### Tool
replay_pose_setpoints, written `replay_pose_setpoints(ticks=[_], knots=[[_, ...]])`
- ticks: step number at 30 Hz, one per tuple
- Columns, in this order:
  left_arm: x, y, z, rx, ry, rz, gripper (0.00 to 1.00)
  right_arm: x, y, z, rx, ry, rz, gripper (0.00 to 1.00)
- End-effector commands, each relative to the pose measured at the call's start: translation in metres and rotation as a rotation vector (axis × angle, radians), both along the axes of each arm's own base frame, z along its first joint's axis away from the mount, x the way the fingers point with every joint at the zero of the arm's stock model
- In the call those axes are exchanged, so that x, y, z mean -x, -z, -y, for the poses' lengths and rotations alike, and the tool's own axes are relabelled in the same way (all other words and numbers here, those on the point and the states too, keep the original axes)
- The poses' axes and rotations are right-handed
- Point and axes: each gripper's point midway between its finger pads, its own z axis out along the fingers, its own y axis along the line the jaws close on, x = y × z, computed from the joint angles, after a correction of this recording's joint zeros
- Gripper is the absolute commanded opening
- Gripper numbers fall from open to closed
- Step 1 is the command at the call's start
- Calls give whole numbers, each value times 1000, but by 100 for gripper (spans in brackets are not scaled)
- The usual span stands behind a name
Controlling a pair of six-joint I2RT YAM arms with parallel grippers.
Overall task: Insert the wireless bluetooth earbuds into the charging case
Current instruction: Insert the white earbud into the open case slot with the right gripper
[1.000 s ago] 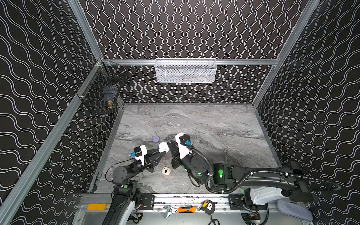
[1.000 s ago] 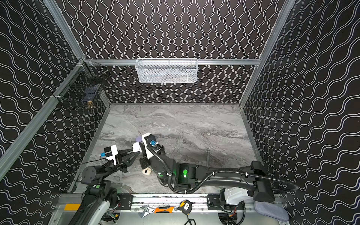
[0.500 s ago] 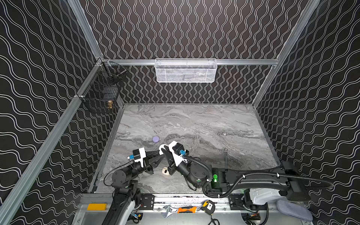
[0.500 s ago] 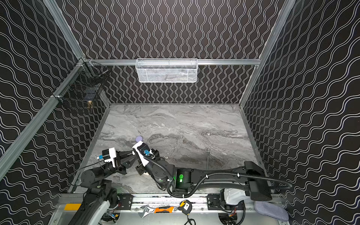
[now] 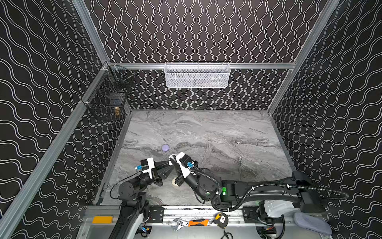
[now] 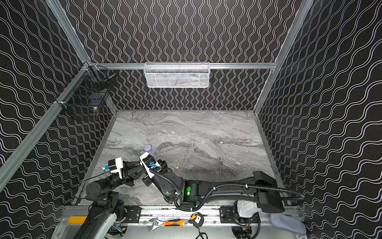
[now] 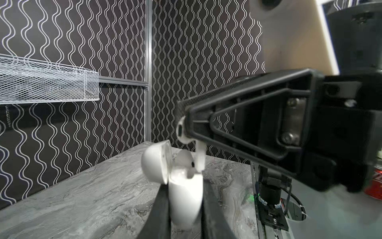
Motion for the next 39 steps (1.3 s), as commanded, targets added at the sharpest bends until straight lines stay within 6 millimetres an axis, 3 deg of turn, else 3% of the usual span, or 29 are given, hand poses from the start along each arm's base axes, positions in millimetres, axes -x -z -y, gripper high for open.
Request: replay_pose_setpoints(ticks=[1,6,15,31,37,39], knots=[[7,-8,0,8,18,45,0,1,-20,8,-74,2,14,9],[8,-8,0,9,18,49,0,-1,-20,7,-74,11,32,9],[9,-12,0,8,15,58,0,-4,-3,-2,-31,30,23,9],[9,-15,-1,7,2,58,0,0,22,16,2,9,-19,7],[13,-16,-1,9,10,67,0,1,28,7,26,-6,-17,7],[13,-17,-1,10,10,70,0,1,30,4,38,-6,-15,11]])
